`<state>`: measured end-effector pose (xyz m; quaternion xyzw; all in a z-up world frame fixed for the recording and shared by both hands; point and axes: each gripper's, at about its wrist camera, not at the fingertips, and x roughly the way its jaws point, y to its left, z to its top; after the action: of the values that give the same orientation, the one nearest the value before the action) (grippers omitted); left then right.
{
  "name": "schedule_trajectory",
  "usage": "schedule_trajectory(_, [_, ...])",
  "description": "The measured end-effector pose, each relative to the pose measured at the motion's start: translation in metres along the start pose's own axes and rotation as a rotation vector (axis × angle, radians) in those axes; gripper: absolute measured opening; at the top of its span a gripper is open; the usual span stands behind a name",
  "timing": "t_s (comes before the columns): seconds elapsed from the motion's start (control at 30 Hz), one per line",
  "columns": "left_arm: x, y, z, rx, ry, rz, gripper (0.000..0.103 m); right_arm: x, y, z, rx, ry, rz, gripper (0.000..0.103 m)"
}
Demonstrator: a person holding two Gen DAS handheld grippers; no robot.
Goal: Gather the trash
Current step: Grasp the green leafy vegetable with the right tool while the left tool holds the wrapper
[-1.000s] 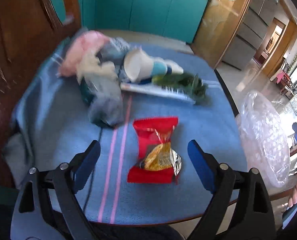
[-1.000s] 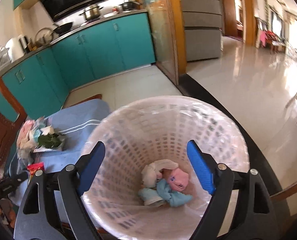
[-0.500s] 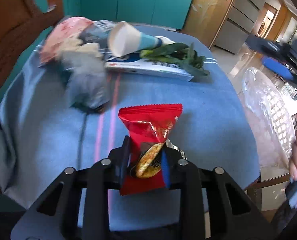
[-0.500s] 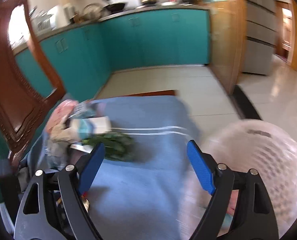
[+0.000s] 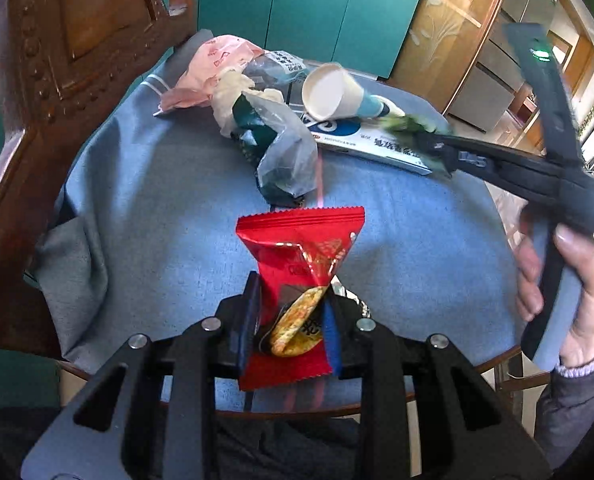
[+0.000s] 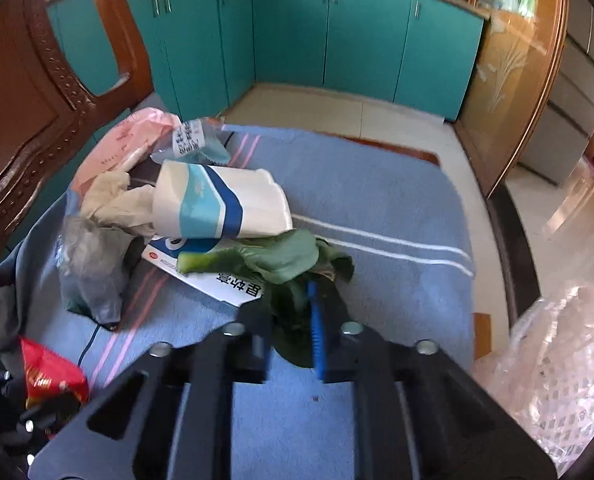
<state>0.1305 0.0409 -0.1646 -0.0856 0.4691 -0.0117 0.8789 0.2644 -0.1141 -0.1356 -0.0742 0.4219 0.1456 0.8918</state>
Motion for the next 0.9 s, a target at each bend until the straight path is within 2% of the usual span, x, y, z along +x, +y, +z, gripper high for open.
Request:
schedule_trajectory(0.1, [0.000, 0.003, -0.002, -0.009, 0.005, -0.017, 0.030, -0.027, -0.004, -0.008, 0.024, -0.048, 0.024, 0.011])
schedule_trajectory(0.17, [0.002, 0.005, -0.001, -0.015, 0.005, -0.025, 0.030, -0.049, -0.008, -0.018, 0.047, -0.071, 0.072, 0.011])
schedule_trajectory(0.3, [0.004, 0.008, -0.001, -0.026, 0.003, -0.030, 0.030, -0.068, -0.004, -0.042, 0.013, -0.060, 0.079, 0.011])
schedule_trajectory(0.5, [0.008, 0.013, -0.002, -0.036, 0.016, -0.025, 0.030, -0.063, -0.003, -0.068, 0.002, -0.008, 0.038, 0.011])
schedule_trajectory(0.77, [0.009, 0.008, -0.003, -0.017, 0.020, -0.019, 0.033, -0.049, 0.000, -0.076, 0.024, 0.037, 0.039, 0.011])
schedule_trajectory(0.87, [0.009, 0.008, -0.003, -0.017, 0.020, -0.020, 0.036, -0.047, 0.002, -0.075, 0.022, 0.035, 0.045, 0.020])
schedule_trajectory(0.9, [0.008, 0.008, -0.003, -0.017, 0.020, -0.024, 0.036, -0.049, 0.003, -0.075, 0.019, 0.031, 0.048, 0.030])
